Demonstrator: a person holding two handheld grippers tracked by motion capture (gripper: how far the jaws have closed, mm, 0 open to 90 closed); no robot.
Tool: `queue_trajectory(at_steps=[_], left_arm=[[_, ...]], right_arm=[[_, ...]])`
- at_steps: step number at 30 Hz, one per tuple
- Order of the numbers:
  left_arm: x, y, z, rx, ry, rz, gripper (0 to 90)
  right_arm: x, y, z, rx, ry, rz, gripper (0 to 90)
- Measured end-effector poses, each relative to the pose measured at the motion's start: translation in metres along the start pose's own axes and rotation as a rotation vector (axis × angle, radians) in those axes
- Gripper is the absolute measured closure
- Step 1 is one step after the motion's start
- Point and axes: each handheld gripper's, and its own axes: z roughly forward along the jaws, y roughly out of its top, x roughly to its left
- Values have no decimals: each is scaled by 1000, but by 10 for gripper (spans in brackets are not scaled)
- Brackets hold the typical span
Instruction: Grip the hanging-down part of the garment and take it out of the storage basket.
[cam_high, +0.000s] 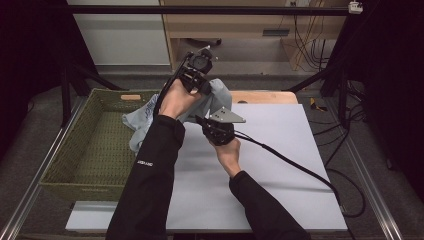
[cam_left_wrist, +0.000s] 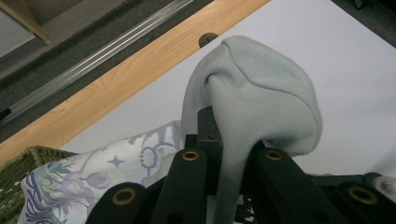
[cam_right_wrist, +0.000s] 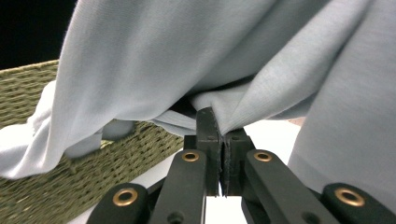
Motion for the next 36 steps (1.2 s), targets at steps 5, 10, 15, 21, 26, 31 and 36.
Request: queue_trajectory(at_steps=[5, 10, 15, 21, 26, 31, 36], left_arm=[[-4, 2, 0, 2, -1, 5, 846], [-8, 3, 0, 6, 2, 10, 846], [-11, 4, 0, 11, -1, 18, 846], [-16, 4, 1, 9, -12, 20, 846], [-19, 4, 2, 9, -18, 19, 846], [-22, 5, 3, 15, -30, 26, 846], [-29, 7, 9, 18, -41, 32, 846]], right_arm=[[-1, 1, -17, -19, 11, -11, 891], [-2, 5, -42, -44, 26, 15, 891], [-5, 2, -58, -38, 21, -19, 891], [-14, 4, -84, -51, 8, -34, 891], [-29, 10, -108, -62, -19, -25, 891], [-39, 14, -123, -74, -45, -26, 891], [-45, 10, -129, -60, -48, -20, 878]])
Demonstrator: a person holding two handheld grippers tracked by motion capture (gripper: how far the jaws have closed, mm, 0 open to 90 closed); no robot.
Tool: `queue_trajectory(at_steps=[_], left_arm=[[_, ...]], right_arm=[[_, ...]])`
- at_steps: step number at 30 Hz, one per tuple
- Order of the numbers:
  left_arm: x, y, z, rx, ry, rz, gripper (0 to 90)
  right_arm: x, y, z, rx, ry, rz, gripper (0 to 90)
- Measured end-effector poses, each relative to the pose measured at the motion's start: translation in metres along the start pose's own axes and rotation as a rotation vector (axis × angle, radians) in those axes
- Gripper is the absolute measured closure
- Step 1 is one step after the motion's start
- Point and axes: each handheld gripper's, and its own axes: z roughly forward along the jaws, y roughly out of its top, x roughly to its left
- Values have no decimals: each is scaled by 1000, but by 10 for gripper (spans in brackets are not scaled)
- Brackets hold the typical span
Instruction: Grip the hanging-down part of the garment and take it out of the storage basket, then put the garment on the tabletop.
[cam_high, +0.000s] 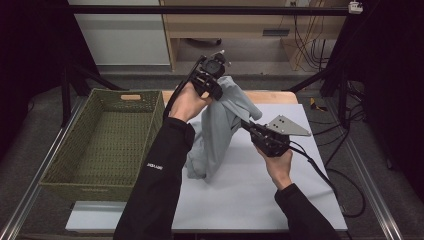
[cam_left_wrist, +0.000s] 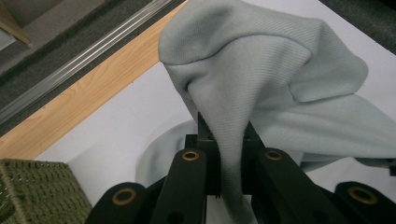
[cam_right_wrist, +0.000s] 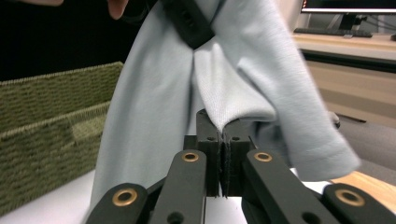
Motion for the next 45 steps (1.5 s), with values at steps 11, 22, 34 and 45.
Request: queue_trajectory(at_steps=[11, 22, 34, 45], left_arm=[[-6, -5, 7, -2, -16, 26, 846], [-4, -20, 17, -14, -35, 21, 845], [-5, -33, 34, 7, -67, 27, 841], [-18, -47, 59, 15, -100, 52, 826]], right_arm=[[3, -19, -20, -29, 12, 28, 288], [-3, -34, -47, -37, -75, 85, 12], [-17, -61, -70, -24, -79, 77, 5], [-24, -76, -82, -3, -96, 122, 5]])
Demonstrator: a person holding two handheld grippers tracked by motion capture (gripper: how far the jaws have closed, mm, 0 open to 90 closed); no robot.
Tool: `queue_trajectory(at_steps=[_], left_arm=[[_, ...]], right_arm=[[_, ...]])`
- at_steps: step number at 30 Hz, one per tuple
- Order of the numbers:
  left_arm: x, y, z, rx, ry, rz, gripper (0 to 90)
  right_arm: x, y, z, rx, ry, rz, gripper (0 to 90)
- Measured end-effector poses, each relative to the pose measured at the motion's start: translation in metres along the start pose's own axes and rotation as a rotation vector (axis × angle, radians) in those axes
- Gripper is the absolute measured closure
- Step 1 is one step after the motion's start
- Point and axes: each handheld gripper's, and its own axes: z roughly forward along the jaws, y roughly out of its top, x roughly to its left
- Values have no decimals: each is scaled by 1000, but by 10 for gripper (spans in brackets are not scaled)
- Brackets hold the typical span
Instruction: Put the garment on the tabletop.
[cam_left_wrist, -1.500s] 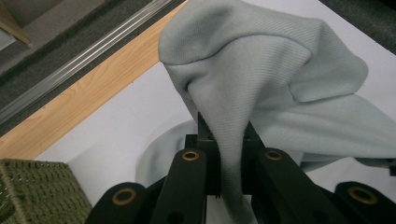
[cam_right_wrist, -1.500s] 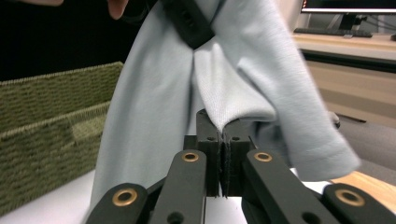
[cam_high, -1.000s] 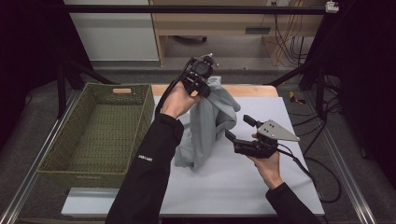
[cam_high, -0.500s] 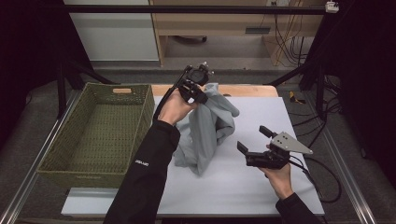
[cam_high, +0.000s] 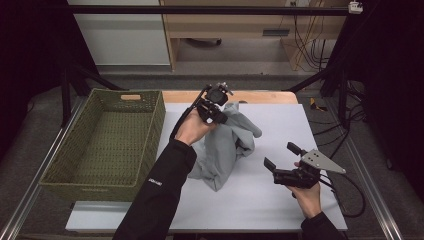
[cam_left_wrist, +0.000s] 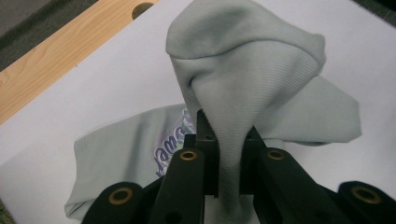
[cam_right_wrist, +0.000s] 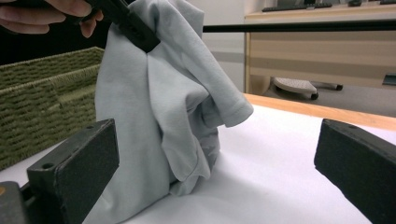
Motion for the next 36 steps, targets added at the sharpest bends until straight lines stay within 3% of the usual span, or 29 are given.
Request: queue_trajectory(at_steps=[1, 2, 4, 5, 6, 7, 8, 9, 15, 18, 19, 24, 28, 32, 36], left_arm=[[-1, 0, 1, 3, 2, 3, 812], [-2, 0, 3, 1, 4, 2, 786], [-3, -1, 4, 10, 0, 22, 727], [-5, -1, 5, -8, -4, 13, 625], [-5, -1, 4, 5, -1, 36, 625], [-6, -2, 3, -6, -3, 31, 559], [-7, -2, 2, -17, -3, 35, 454], [-8, -2, -1, -32, -3, 40, 454], [-12, -8, -17, -160, 8, 15, 201], [-13, -14, -23, -202, 1, -1, 166], [-12, -17, -25, -217, 4, 3, 152], [-10, -34, -31, -301, -6, -9, 122], [-9, -55, -32, -406, -36, -43, 125], [-12, -80, -30, -503, -64, -45, 112], [-16, -102, -26, -569, -69, -50, 102]], right_arm=[[0, 0, -1, 14, -2, 12, 5], [-2, -1, -1, -2, -5, -15, 5], [0, -2, -3, 8, -3, 1, 5], [0, -2, -3, 6, 4, 4, 5], [0, -2, -3, 6, 4, 4, 5], [0, -3, -3, 4, 9, -5, 5], [1, -3, -3, 8, 14, 19, 5], [1, -3, -3, 8, 14, 19, 5], [1, -2, -4, 12, 12, 25, 5], [0, -2, -4, 15, 12, 20, 5], [-2, -2, -4, 4, 14, -6, 5], [1, -2, -4, 8, 12, 24, 5], [2, -2, -3, 5, 17, 29, 5], [1, -2, -3, 4, 13, 33, 4], [1, -3, -2, 1, 15, 25, 4]])
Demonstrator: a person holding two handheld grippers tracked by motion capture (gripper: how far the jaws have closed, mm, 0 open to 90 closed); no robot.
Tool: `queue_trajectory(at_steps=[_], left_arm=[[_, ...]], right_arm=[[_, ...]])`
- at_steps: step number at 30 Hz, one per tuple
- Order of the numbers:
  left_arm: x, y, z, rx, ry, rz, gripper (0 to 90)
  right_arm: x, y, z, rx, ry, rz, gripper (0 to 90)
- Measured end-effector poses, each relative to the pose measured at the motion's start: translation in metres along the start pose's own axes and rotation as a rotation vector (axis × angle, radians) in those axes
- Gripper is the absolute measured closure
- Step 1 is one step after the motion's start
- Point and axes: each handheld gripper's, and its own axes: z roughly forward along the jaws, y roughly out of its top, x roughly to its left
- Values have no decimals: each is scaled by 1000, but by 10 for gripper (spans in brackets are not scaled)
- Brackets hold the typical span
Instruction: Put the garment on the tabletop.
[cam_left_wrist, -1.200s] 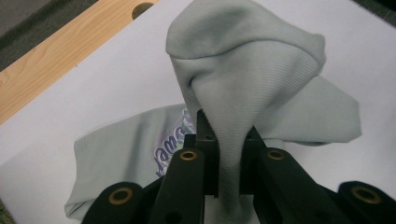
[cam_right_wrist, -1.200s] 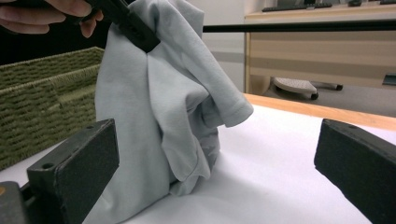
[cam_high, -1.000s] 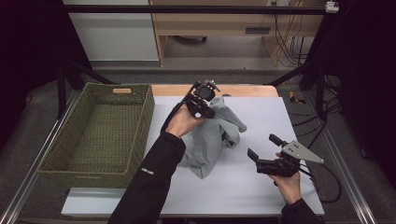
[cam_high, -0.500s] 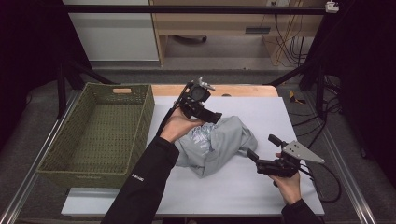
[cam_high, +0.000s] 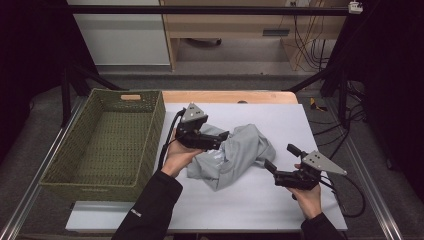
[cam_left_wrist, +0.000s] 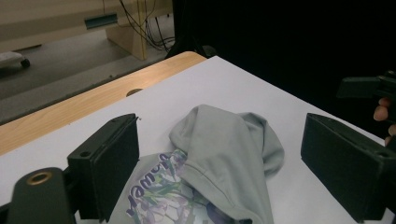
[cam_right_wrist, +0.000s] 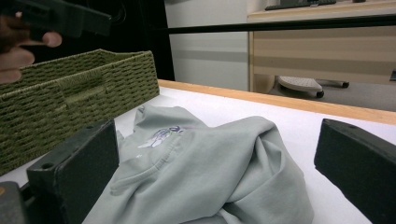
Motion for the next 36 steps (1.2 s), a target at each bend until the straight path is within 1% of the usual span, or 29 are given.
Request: queue_trajectory(at_steps=[1, 2, 3, 4, 5, 9, 12, 14, 15, 16, 18, 19, 20, 21, 22, 23, 24, 27, 29, 30, 32, 34, 36], left_arm=[[-1, -5, -2, -12, 1, 1, 91], [-2, -10, -5, -23, 2, 4, 89], [-4, -14, -7, -29, 0, 4, 89], [-5, -19, -9, -35, 1, 8, 89], [-6, -23, -11, -43, 8, 4, 89], [-10, -40, -20, -72, 45, 21, 78], [-10, -56, -27, -105, 31, -11, 80], [-9, -66, -30, -116, 30, -29, 79], [-9, -71, -32, -120, 30, -36, 79], [-8, -75, -33, -122, 33, -43, 76], [-7, -82, -36, -126, 26, -59, 75], [-6, -84, -38, -125, 22, -72, 71], [-5, -87, -39, -123, 23, -73, 70], [-5, -88, -41, -128, 34, -71, 68], [-4, -91, -43, -134, 41, -68, 67], [-4, -93, -44, -142, 36, -76, 67], [-3, -95, -45, -138, 36, -72, 66], [-2, -102, -48, -135, 35, -88, 56], [0, -105, -50, -147, 42, -96, 55], [0, -106, -51, -147, 40, -91, 55], [0, -107, -51, -150, 44, -84, 54], [-1, -107, -51, -136, 42, -64, 54], [-2, -108, -50, -133, 34, -64, 50]], right_arm=[[0, -1, 0, 3, -2, -13, 4], [0, -1, 1, 6, -1, -10, 4], [0, -1, 1, 7, 6, -19, 4], [1, -1, 1, 11, 4, -14, 4], [1, -1, 1, 11, 4, -14, 4], [1, -2, 1, 10, 4, -16, 4], [0, -2, 0, 9, 4, -16, 4], [0, -3, 0, 5, 3, -16, 4], [-1, -4, 0, 8, 4, -24, 4], [-1, -4, 0, 15, 1, -21, 4], [-1, -4, 0, 20, -2, -13, 4], [0, -4, 0, 21, -5, -11, 4], [-1, -5, -1, 18, -2, -18, 4], [-2, -5, 0, 9, 0, -21, 4], [-2, -5, -1, 14, -2, -16, 4], [-2, -5, -1, 14, -2, -16, 4], [-1, -5, -1, 18, -2, -13, 4], [-3, -6, -1, 11, 3, -25, 4], [-2, -6, -2, 17, -3, -13, 4], [-3, -7, -2, 18, 1, -16, 4], [-2, -8, -1, 21, 1, -7, 4], [-3, -9, -1, 24, -1, -13, 4], [-2, -9, -1, 22, 3, -10, 4]])
